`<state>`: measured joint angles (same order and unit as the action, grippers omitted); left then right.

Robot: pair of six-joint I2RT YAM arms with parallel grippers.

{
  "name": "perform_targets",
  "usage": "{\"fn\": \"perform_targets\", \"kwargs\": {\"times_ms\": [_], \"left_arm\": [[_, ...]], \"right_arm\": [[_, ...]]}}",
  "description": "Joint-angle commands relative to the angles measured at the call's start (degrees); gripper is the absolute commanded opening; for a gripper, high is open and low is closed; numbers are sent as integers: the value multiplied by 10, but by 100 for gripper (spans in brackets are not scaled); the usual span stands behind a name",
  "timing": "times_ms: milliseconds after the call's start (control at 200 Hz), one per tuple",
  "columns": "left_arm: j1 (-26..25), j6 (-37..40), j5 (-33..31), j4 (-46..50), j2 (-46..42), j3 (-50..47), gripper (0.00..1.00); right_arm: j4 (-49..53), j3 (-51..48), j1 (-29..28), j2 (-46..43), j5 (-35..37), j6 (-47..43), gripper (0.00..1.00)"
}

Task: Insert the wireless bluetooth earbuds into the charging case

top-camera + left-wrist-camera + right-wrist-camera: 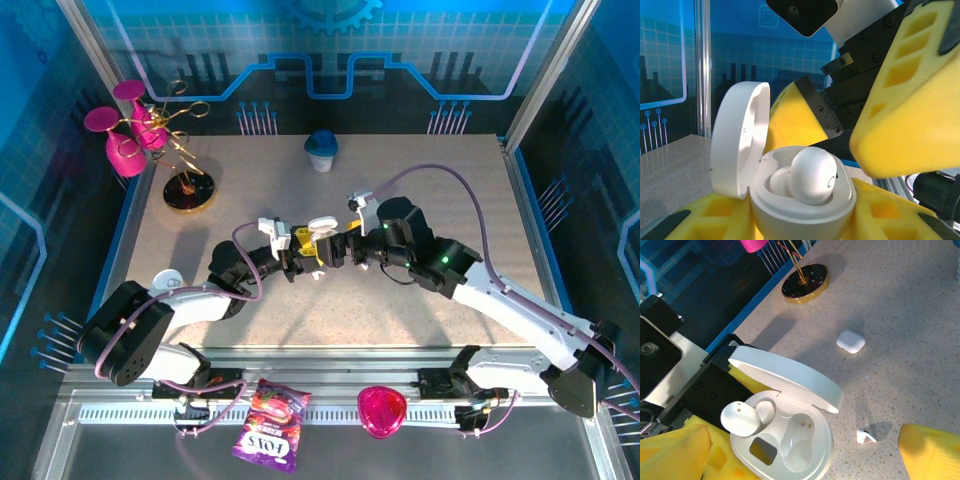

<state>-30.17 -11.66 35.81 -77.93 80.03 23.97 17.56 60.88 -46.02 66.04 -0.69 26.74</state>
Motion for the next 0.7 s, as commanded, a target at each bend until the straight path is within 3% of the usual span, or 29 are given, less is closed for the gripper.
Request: {"fn": "perform_targets", "kwargs": {"times_ms": [0, 695], "left_arm": [[-5, 1, 15, -23, -12, 7, 25], [-6, 3, 23, -23, -17, 1, 25]], "right_arm": [[1, 21, 9, 3, -6, 5, 96], [-4, 23, 24, 3, -15, 23, 93]]}}
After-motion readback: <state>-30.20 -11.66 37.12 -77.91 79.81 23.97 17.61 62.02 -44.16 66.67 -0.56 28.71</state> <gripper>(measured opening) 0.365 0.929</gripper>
